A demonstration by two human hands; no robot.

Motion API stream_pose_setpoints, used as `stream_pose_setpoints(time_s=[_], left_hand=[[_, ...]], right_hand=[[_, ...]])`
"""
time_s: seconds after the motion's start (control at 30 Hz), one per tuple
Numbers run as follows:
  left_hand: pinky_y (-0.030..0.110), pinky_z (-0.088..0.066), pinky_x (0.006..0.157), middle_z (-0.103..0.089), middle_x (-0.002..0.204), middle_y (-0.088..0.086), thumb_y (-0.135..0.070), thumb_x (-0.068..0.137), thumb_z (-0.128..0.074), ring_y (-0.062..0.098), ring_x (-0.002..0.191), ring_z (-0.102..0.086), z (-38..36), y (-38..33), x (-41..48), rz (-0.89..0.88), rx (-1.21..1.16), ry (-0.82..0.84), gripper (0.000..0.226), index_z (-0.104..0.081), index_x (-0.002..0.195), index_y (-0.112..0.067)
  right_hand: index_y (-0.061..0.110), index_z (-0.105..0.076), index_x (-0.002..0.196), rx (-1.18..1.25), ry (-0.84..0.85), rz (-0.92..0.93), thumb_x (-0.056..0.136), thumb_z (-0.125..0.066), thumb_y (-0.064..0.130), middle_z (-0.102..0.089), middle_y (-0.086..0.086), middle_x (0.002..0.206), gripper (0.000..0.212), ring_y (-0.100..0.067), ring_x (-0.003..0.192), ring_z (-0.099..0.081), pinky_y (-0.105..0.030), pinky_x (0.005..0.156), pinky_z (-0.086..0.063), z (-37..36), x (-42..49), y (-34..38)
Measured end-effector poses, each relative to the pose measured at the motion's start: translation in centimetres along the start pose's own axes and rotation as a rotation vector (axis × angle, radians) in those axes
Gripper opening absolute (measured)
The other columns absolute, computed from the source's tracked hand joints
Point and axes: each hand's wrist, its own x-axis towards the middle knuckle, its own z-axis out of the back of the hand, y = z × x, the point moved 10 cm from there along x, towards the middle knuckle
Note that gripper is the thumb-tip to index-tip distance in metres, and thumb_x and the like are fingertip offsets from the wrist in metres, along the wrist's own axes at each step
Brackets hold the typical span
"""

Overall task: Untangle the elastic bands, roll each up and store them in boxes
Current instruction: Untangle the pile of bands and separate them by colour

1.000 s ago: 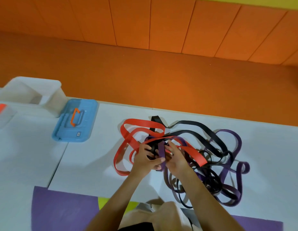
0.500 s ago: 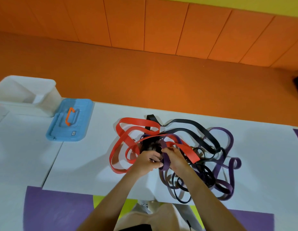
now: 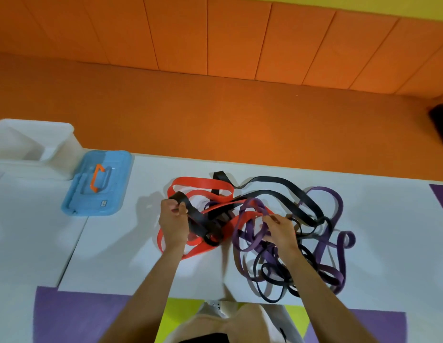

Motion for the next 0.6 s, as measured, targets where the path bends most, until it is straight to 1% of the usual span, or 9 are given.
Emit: stream_pose_setpoints(time_s=[0.07, 0.1, 0.17, 0.23, 0.3, 0.4, 0.47, 0.53, 0.6], left_hand=[[0.013, -0.048, 0.073, -0.063, 0.098, -0.003, -0.013, 0.104, -0.065, 0.021, 0.093, -0.066, -0.3, -0.4, 0.0, -0.019, 0.041, 0.016, 0.019, -0.049, 0.113, -0.016], [0.012, -0.047, 0.069, -0.065, 0.095, -0.003, -0.011, 0.102, -0.067, 0.020, 0.090, -0.068, -0.7, -0.6, -0.1, -0.034, 0.053, 0.046, 0.023, -0.047, 0.113, -0.016], [0.016, -0.051, 0.068, -0.072, 0.089, 0.000, -0.009, 0.098, -0.072, 0.019, 0.083, -0.072, -1.8, -0.8, -0.8, -0.089, 0.086, 0.130, 0.033, -0.044, 0.112, -0.017], [0.026, -0.057, 0.068, -0.073, 0.084, 0.000, -0.010, 0.096, -0.074, 0.017, 0.077, -0.073, -3.3, -1.3, -1.7, -0.182, 0.178, 0.234, 0.031, -0.047, 0.109, -0.020], [0.029, -0.058, 0.073, -0.072, 0.086, -0.005, -0.011, 0.100, -0.068, 0.013, 0.080, -0.073, -5.7, -1.6, -3.1, -0.305, 0.345, 0.389, 0.015, -0.058, 0.102, -0.022], [0.024, -0.057, 0.090, -0.075, 0.110, -0.015, -0.020, 0.097, -0.064, -0.001, 0.096, -0.069, -9.7, -0.9, -5.8, -0.353, 0.489, 0.676, 0.024, -0.072, 0.117, -0.031], [0.025, -0.058, 0.088, -0.073, 0.111, -0.024, -0.043, 0.089, -0.065, -0.006, 0.095, -0.067, -11.4, -0.4, -7.1, -0.294, 0.454, 0.787, 0.038, -0.068, 0.127, -0.040], [0.022, -0.058, 0.081, -0.072, 0.106, -0.027, -0.056, 0.084, -0.070, -0.006, 0.093, -0.067, -12.3, -0.7, -7.4, -0.306, 0.413, 0.790, 0.046, -0.066, 0.128, -0.041], [0.029, -0.061, 0.077, -0.074, 0.095, -0.019, -0.048, 0.087, -0.077, -0.001, 0.082, -0.070, -12.4, -1.1, -6.6, -0.332, 0.397, 0.714, 0.036, -0.071, 0.120, -0.035]], right_hand=[[0.006, -0.076, 0.084, -0.085, -0.042, 0.034, 0.093, -0.072, 0.023, -0.073, -0.017, 0.080, 0.019, -0.039, 0.081, -0.069, -0.053, 0.083, -0.064, 0.4, 0.2, 0.3], [0.010, -0.076, 0.080, -0.144, -0.055, 0.068, 0.091, -0.074, 0.028, -0.072, -0.011, 0.074, 0.021, -0.032, 0.073, -0.066, -0.051, 0.080, -0.061, 0.3, 0.3, 0.8], [0.019, -0.078, 0.084, -0.226, -0.048, 0.134, 0.089, -0.075, 0.032, -0.074, 0.000, 0.074, 0.014, -0.022, 0.070, -0.066, -0.044, 0.072, -0.058, -0.2, 0.5, 1.9], [0.023, -0.075, 0.100, -0.182, -0.014, 0.117, 0.088, -0.077, 0.027, -0.077, -0.004, 0.088, 0.013, -0.024, 0.078, -0.075, -0.041, 0.069, -0.064, -1.1, 0.7, 2.6], [0.019, -0.067, 0.106, -0.014, 0.037, 0.015, 0.088, -0.078, 0.016, -0.077, -0.013, 0.093, 0.021, -0.026, 0.078, -0.078, -0.040, 0.063, -0.065, -2.4, 1.1, 2.5], [0.014, -0.065, 0.103, -0.008, 0.126, -0.038, 0.092, -0.076, 0.013, -0.077, -0.020, 0.099, 0.015, -0.034, 0.091, -0.079, -0.052, 0.084, -0.065, -5.0, 1.6, 2.7], [0.014, -0.068, 0.097, 0.010, 0.182, -0.076, 0.097, -0.070, 0.012, -0.078, -0.022, 0.100, 0.003, -0.036, 0.095, -0.078, -0.051, 0.089, -0.064, -6.5, 1.5, 2.8], [0.012, -0.069, 0.103, 0.114, 0.198, -0.125, 0.100, -0.067, 0.010, -0.079, -0.023, 0.098, 0.004, -0.035, 0.089, -0.080, -0.042, 0.075, -0.067, -7.0, 1.6, 2.6], [0.008, -0.068, 0.112, 0.208, 0.253, -0.098, 0.103, -0.064, 0.010, -0.079, -0.022, 0.097, 0.011, -0.034, 0.089, -0.080, -0.036, 0.069, -0.065, -7.3, 1.9, 3.2]])
